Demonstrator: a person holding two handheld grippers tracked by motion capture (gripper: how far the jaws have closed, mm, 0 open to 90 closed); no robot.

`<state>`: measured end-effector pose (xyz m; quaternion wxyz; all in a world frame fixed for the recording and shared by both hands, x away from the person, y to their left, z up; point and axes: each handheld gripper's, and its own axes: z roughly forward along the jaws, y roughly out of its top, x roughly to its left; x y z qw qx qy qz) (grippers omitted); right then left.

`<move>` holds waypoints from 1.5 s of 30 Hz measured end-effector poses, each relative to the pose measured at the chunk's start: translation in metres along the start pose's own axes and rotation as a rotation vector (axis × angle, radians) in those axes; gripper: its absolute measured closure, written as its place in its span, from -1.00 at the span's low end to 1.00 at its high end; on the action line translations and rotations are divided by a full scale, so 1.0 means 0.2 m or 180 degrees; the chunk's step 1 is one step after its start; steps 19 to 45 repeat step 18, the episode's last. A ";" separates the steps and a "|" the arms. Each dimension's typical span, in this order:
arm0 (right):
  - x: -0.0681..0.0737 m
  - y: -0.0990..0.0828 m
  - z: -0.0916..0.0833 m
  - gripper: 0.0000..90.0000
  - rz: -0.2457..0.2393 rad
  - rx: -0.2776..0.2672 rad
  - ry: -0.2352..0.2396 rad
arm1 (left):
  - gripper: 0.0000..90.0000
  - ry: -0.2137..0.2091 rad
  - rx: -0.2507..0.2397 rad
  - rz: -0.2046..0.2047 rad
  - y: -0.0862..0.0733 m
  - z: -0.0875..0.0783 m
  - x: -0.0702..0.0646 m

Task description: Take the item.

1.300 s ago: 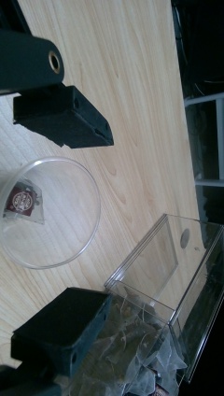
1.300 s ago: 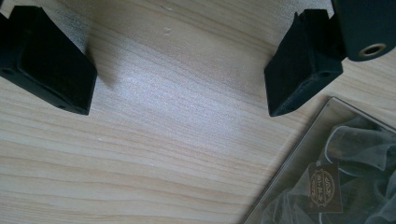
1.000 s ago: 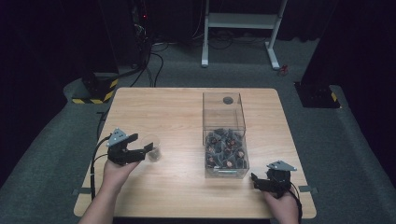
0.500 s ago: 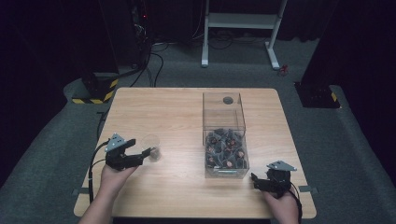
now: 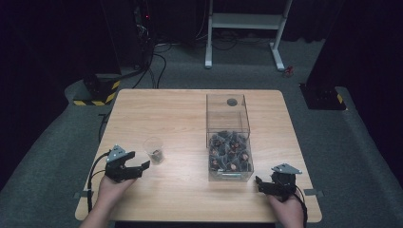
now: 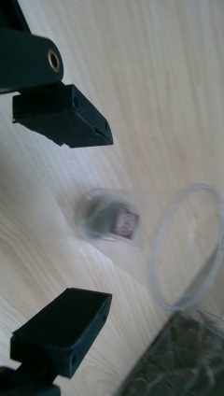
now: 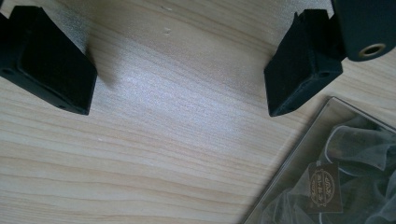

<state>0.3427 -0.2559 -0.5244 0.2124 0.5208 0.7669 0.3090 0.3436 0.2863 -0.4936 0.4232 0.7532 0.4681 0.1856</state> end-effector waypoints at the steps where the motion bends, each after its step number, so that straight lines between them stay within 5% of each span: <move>1: 0.00 0.00 0.00 -0.80 0.0000 -0.0001 0.0000 | -0.55 0.0022 0.0065 0.0026 -0.03 0.00 0.01; 11: 0.00 0.00 0.00 -0.80 -0.0016 -0.0008 -0.0002 | -0.57 0.0102 0.0426 0.0099 -0.18 0.02 0.01; 18: 0.00 0.00 0.00 -0.80 -0.0009 -0.0004 0.0001 | -0.61 0.0173 0.0484 0.0289 -0.18 0.03 -0.03; 45: 0.00 0.00 0.00 -0.80 -0.0009 -0.0004 0.0001 | -0.61 0.0173 0.0484 0.0289 -0.18 0.03 -0.03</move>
